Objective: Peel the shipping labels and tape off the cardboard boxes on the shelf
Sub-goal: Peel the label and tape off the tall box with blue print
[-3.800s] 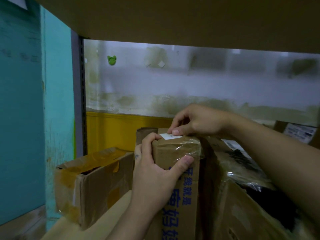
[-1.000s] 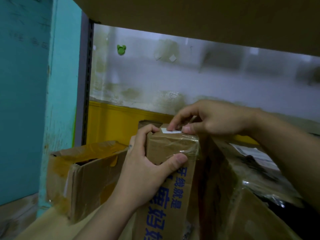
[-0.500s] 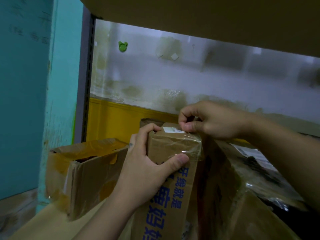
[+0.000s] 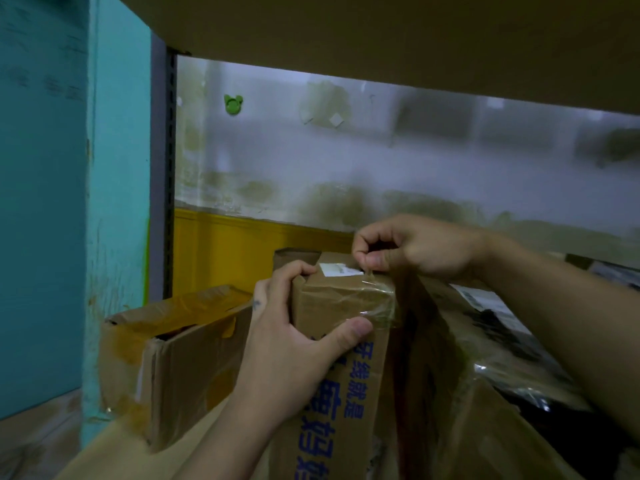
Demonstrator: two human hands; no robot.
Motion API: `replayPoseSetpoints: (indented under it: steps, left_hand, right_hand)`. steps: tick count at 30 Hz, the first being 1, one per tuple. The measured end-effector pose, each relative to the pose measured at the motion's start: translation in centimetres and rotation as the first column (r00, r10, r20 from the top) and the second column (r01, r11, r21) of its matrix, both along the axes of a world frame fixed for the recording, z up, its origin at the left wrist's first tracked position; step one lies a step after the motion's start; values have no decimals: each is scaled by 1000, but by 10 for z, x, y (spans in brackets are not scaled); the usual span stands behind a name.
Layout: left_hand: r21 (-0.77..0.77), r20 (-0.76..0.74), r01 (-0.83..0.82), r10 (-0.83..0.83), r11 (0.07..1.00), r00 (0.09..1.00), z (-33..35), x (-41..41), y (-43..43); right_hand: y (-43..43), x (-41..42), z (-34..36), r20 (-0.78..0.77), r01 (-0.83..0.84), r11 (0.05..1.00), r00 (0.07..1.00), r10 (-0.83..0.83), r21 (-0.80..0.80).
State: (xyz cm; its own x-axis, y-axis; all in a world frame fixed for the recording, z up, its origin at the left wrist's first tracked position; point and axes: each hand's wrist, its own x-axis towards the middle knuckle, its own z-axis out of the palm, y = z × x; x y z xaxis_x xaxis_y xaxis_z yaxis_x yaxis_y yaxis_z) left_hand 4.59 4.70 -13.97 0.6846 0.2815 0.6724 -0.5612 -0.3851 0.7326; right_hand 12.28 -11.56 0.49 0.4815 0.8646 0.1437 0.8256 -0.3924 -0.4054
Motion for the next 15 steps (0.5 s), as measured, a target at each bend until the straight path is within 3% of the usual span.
replayPoseSetpoints:
  steps: [7,9,12,15]
  left_hand:
    - [79,-123,-6,16,997,992,15,-8,4]
    - [182,-176,-41,73,983,982,32,-13,7]
    - [422,-86,-119,170,899,982,72,-15,10]
    - [597,-164,2,120,803,979,110,-14,10]
  right_hand:
    - [-2,3,-1,-32,2,999,1000,-1,42]
    - [-8,2,0,-46,19,999,999,-17,36]
    - [-12,0,0,-39,56,998,998,-55,30]
    - [-4,-2,2,-8,96,995,995,-96,18]
